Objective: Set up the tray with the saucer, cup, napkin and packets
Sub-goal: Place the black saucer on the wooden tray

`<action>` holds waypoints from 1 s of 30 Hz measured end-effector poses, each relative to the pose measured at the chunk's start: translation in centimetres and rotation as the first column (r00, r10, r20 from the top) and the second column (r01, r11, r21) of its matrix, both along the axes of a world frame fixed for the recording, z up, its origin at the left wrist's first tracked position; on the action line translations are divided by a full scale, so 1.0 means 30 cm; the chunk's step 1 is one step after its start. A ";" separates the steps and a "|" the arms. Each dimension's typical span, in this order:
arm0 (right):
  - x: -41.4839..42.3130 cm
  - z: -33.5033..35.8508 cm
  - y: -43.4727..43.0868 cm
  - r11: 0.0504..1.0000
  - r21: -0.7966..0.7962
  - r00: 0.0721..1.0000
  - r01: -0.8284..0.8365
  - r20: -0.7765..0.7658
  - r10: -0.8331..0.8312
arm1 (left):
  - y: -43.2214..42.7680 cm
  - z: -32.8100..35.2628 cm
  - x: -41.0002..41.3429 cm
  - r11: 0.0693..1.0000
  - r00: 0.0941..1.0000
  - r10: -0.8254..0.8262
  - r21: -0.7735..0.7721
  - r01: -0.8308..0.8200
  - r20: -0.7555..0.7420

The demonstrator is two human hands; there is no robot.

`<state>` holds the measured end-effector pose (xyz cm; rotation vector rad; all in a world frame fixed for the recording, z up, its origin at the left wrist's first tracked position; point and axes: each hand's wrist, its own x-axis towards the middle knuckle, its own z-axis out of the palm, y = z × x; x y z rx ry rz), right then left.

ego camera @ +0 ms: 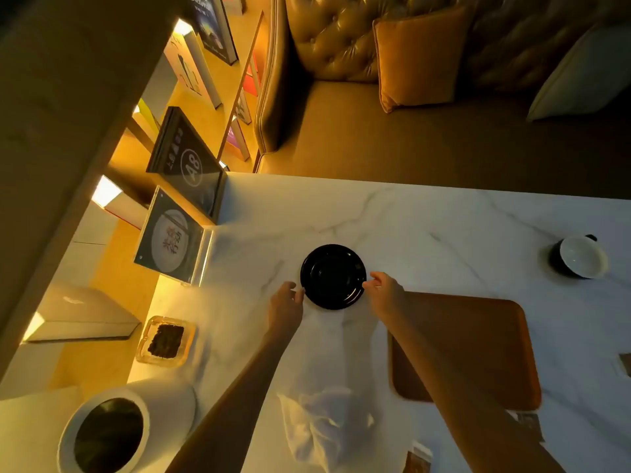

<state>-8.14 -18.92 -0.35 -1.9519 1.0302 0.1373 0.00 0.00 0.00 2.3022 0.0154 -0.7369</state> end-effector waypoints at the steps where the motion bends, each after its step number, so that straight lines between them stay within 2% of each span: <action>1: 0.015 -0.009 0.000 1.000 -0.012 1.000 0.007 -0.002 -0.007 | -0.011 -0.012 0.015 1.000 1.000 0.019 -0.010 -0.019 -0.018; 6: 0.047 -0.044 0.003 0.999 0.003 0.998 0.050 -0.025 -0.050 | -0.063 -0.049 0.051 0.996 0.983 0.071 -0.046 -0.080 -0.166; 11: 0.055 -0.075 0.002 0.998 -0.003 0.997 0.069 -0.020 -0.070 | -0.075 -0.067 0.044 0.945 0.927 0.231 -0.159 -0.286 -0.294; 16: 0.029 -0.069 -0.003 0.995 0.048 0.996 0.091 -0.031 -0.089 | -0.067 -0.045 0.010 0.937 0.914 0.264 -0.142 -0.319 -0.309; 22: -0.073 -0.016 -0.021 0.986 0.121 0.992 0.114 0.040 -0.120 | -0.072 0.015 -0.066 0.945 0.928 0.230 -0.163 -0.285 -0.292; 25: -0.138 0.010 -0.061 0.965 0.212 0.982 0.152 0.080 -0.172 | -0.112 0.047 -0.128 0.953 0.945 0.202 -0.171 -0.251 -0.258; 28: -0.229 0.032 -0.112 0.939 0.295 0.976 0.174 0.073 -0.204 | -0.168 0.064 -0.208 0.960 0.953 0.181 -0.168 -0.225 -0.243; 30: -0.294 0.040 -0.155 0.935 0.297 0.974 0.192 0.058 -0.218 | -0.211 0.067 -0.267 0.963 0.953 0.162 -0.167 -0.209 -0.257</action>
